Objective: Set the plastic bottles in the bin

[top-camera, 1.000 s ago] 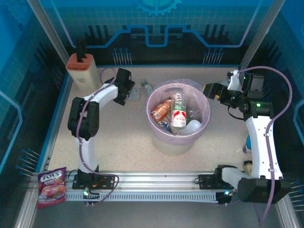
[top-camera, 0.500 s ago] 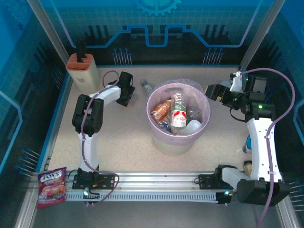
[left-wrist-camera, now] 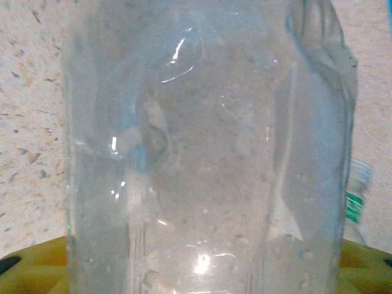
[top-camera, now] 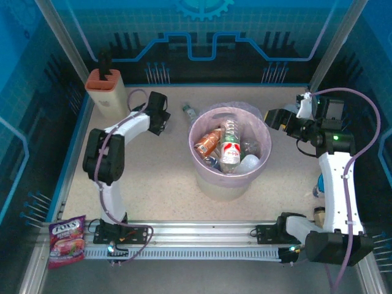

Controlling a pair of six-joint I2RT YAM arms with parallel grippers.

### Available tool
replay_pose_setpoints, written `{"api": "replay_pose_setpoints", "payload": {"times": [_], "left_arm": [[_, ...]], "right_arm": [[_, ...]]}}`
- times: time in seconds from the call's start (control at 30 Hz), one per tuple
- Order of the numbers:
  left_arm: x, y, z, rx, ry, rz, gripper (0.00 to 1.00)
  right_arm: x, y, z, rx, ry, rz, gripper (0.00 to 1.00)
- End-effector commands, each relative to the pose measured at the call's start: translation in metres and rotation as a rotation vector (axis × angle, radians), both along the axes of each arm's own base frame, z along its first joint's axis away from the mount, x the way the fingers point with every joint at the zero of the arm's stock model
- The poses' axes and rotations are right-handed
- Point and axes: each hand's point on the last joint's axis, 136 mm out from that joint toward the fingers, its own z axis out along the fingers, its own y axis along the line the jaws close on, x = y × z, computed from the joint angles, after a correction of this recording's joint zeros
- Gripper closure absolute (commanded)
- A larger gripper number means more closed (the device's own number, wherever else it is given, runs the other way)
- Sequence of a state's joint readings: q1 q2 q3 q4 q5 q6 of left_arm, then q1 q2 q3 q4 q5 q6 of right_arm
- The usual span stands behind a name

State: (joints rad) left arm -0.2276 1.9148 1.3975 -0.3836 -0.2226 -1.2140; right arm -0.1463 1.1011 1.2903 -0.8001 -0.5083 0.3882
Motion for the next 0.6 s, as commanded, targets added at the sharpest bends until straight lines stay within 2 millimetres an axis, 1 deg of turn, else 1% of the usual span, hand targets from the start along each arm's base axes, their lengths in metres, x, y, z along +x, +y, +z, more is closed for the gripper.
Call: {"api": "replay_pose_setpoints", "payload": {"times": [0.0, 0.1, 0.17, 0.2, 0.27, 0.3, 0.37, 0.43, 0.47, 0.57], "left_arm": [[-0.01, -0.013, 0.065, 0.048, -0.144, -0.167, 0.43], [-0.038, -0.033, 0.12, 0.103, -0.243, -0.347, 0.45], [-0.065, -0.043, 0.164, 0.163, -0.327, -0.463, 0.47], [-0.076, -0.048, 0.182, 0.179, -0.368, -0.511, 0.48], [-0.103, -0.062, 0.223, 0.169, -0.467, -0.609, 0.49], [-0.114, -0.071, 0.236, 0.147, -0.497, -0.649, 0.5], [-0.138, -0.095, 0.263, 0.1, -0.564, -0.751, 0.52], [-0.158, -0.121, 0.281, 0.067, -0.609, -0.856, 0.53], [-0.168, -0.134, 0.288, 0.048, -0.619, -0.914, 0.55], [-0.193, -0.173, 0.298, -0.007, -0.62, -1.068, 0.56]], "right_arm": [[-0.004, -0.002, 0.013, 0.0, -0.028, -0.003, 0.12], [-0.001, -0.003, 0.016, -0.001, -0.036, -0.008, 0.12], [0.001, -0.002, 0.017, 0.011, -0.039, -0.007, 0.12], [0.003, -0.001, 0.017, 0.018, -0.042, -0.005, 0.12], [0.006, 0.001, 0.017, 0.033, -0.043, -0.002, 0.12], [0.008, 0.002, 0.016, 0.038, -0.041, -0.002, 0.12], [0.009, 0.004, 0.016, 0.047, -0.036, 0.0, 0.12], [0.009, 0.008, 0.017, 0.045, -0.038, 0.008, 0.12], [0.01, 0.008, 0.016, 0.038, -0.037, 0.008, 0.13], [0.009, 0.011, 0.016, 0.031, -0.032, 0.01, 0.12]]}}
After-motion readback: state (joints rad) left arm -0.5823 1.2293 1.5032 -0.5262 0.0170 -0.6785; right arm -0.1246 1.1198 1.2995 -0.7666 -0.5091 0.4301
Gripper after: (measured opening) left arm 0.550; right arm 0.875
